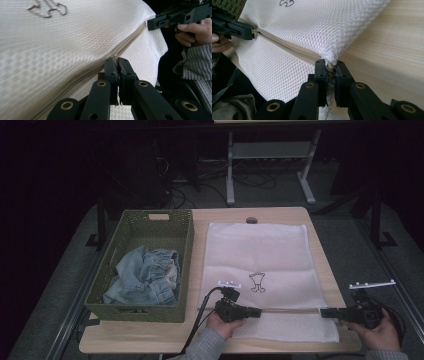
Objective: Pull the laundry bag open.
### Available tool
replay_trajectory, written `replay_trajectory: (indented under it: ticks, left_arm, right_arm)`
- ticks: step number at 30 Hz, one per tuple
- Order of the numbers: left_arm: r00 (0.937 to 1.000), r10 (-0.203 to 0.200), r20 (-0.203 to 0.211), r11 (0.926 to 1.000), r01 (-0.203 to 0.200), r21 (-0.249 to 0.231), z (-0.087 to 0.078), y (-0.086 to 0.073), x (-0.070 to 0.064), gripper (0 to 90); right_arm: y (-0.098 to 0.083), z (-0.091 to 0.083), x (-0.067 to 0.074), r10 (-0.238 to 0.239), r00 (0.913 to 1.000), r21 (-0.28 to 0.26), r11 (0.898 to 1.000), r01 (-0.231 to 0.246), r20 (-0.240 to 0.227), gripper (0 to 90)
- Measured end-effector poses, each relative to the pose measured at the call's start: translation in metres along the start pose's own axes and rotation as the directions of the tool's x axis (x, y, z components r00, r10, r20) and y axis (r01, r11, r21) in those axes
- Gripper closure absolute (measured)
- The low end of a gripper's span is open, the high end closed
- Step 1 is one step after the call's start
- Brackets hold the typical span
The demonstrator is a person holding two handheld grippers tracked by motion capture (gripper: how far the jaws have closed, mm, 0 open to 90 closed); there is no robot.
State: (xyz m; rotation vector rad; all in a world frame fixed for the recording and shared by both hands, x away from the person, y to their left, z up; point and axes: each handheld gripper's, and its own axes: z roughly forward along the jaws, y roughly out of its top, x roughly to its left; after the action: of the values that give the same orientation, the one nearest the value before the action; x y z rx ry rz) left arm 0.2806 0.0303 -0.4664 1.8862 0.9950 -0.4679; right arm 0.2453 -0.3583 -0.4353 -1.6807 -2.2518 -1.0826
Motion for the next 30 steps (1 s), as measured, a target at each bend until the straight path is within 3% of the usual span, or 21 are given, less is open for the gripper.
replay_trajectory:
  ticks: [9, 30]
  left_arm:
    - [0.9997, -0.01, -0.021, 0.9997, 0.01, -0.021, -0.018, -0.005, 0.006, 87.3]
    - [0.9972, -0.007, -0.074, 0.9993, 0.004, -0.036, -0.042, -0.012, 0.01, 87.3]
  right_arm:
    - [-0.001, 0.001, 0.0, -0.003, 0.9999, 0.008, 1.0, 0.003, 0.013, 82.0]
    - [0.0, -0.003, -0.003, -0.014, 0.9992, 0.026, 1.0, 0.013, 0.038, 82.0]
